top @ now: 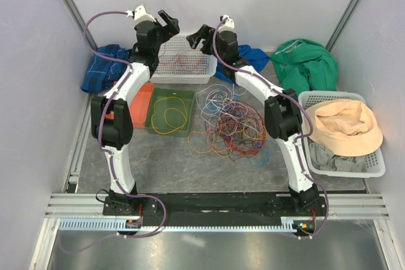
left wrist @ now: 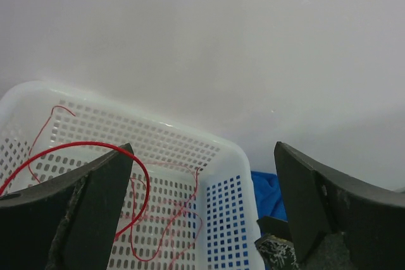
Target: Untangle the cables
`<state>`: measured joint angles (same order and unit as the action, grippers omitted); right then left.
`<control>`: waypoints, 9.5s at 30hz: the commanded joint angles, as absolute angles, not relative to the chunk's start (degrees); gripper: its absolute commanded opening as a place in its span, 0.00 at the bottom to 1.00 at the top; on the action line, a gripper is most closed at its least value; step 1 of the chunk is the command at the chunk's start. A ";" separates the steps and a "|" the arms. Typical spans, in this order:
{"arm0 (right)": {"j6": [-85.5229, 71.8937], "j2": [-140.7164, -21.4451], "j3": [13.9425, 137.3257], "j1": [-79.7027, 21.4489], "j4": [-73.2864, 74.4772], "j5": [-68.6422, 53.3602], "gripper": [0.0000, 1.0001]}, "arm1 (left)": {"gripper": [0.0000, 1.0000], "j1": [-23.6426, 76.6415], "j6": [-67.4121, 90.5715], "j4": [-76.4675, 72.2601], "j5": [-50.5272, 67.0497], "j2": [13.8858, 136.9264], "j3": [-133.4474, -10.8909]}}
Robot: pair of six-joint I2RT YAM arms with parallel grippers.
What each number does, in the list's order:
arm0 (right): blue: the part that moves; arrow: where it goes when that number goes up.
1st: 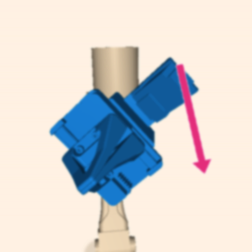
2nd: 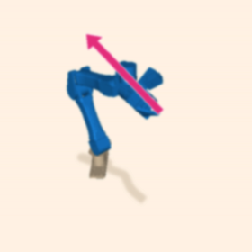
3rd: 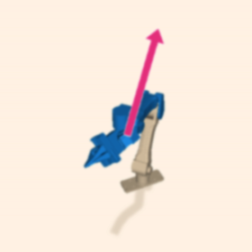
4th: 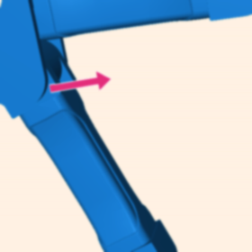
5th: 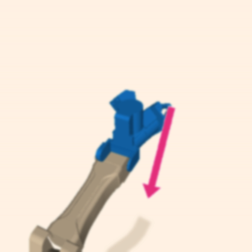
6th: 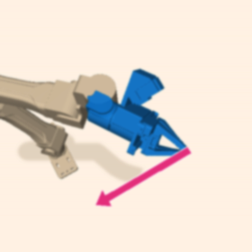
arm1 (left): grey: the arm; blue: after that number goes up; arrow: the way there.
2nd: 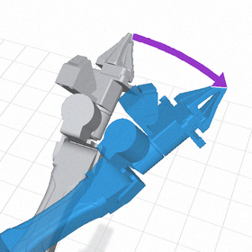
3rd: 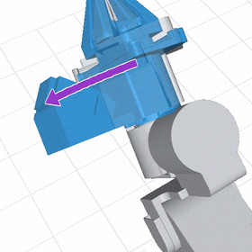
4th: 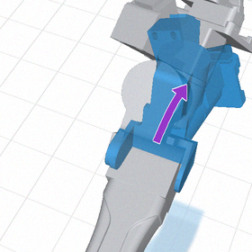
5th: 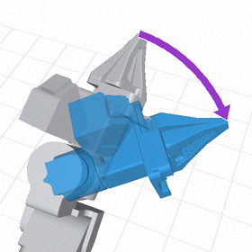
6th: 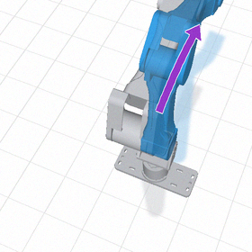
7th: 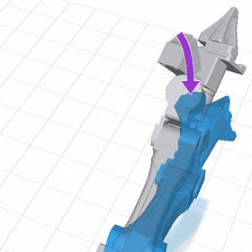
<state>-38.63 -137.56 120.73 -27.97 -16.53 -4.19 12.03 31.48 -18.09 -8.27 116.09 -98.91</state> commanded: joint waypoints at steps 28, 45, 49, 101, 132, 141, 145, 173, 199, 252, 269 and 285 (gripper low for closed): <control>-34.37 -80.09 56.97 -32.87 -15.22 14.93 0.98 | 1.00 22.92 48.87 21.71 -2.88 96.78 -99.18; -38.58 -51.00 34.91 -37.53 8.25 32.42 0.98 | 1.00 55.37 49.81 16.43 -29.82 83.76 -67.16; -41.13 -47.73 32.70 -37.79 11.86 38.66 0.98 | 1.00 55.28 69.58 27.66 -31.91 86.48 -66.18; -36.30 -37.89 28.21 -37.79 16.53 27.43 0.98 | 0.02 55.37 36.31 9.84 -7.48 85.54 -63.28; -36.30 -33.93 22.24 -38.93 -14.23 -13.44 0.69 | 0.02 55.11 36.10 11.43 -1.56 77.60 -69.34; -36.30 -39.45 19.78 -39.99 -22.93 -12.40 0.68 | 0.02 54.84 44.82 7.65 -0.27 81.21 -69.26; -35.33 -43.94 19.25 -40.25 -26.00 -9.41 0.68 | 0.02 54.93 45.70 7.21 1.40 81.74 -69.26; -26.37 -35.33 45.87 -40.34 16.43 21.70 0.00 | 0.61 54.23 32.61 25.22 -17.84 71.46 -64.60; -30.85 -39.73 54.67 -40.43 21.27 13.80 0.00 | 0.58 54.58 19.87 -32.25 5.10 66.17 -40.87; -28.92 -36.39 40.17 -40.43 9.41 5.98 0.79 | 0.02 53.88 6.70 14.06 -14.84 81.55 -115.12; -31.90 -48.95 37.08 -40.43 -13.53 -2.55 0.78 | 0.02 53.88 3.43 14.94 -17.48 88.42 -133.07; -30.41 -40.70 37.62 -40.43 -0.79 5.71 0.78 | 0.02 31.84 10.98 6.60 -19.52 99.92 -128.76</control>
